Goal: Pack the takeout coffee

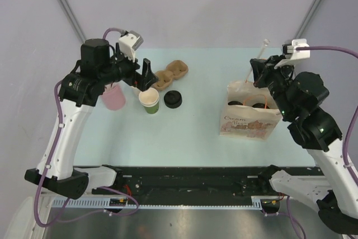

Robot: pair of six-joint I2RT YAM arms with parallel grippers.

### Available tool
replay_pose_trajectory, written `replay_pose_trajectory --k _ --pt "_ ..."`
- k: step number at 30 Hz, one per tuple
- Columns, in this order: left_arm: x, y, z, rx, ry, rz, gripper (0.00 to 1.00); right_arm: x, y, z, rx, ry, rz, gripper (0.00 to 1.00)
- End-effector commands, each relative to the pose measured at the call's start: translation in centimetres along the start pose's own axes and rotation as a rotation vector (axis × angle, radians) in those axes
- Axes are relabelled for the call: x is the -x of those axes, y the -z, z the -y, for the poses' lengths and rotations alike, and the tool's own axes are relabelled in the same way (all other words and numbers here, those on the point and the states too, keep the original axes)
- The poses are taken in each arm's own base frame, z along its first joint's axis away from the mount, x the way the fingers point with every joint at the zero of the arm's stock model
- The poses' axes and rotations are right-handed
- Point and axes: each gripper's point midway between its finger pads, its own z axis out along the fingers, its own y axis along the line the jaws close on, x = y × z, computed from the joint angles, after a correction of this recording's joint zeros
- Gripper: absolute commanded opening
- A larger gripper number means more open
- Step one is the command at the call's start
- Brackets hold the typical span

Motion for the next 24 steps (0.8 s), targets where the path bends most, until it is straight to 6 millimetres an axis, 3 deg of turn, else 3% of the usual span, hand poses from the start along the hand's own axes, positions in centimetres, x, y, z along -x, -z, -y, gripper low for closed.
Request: replay_pose_trajectory --k 1,5,12,18,22,24 --pt "0.3 0.6 0.0 0.012 -0.050 0.025 1.00 -4.6 -0.9 2.4 -0.090 0.005 -0.138 0.00" --pt "0.1 0.5 -0.1 0.015 -0.052 0.022 1.00 -8.2 -2.3 3.0 -0.086 -0.023 -0.203 0.00" --pt "-0.1 0.6 -0.3 0.028 -0.064 0.023 1.00 -12.0 -4.4 1.9 -0.025 -0.048 -0.259 0.00" --pt "-0.1 0.6 -0.5 0.036 -0.072 0.026 1.00 -14.3 -4.1 2.1 -0.022 -0.048 -0.303 0.00" --pt "-0.1 0.5 -0.6 0.040 -0.074 0.024 1.00 -14.4 -3.6 1.8 -0.003 -0.047 -0.316 0.39" --pt "-0.1 0.5 -0.6 0.042 -0.076 0.024 1.00 -14.0 -3.3 2.0 -0.013 -0.048 -0.305 0.50"
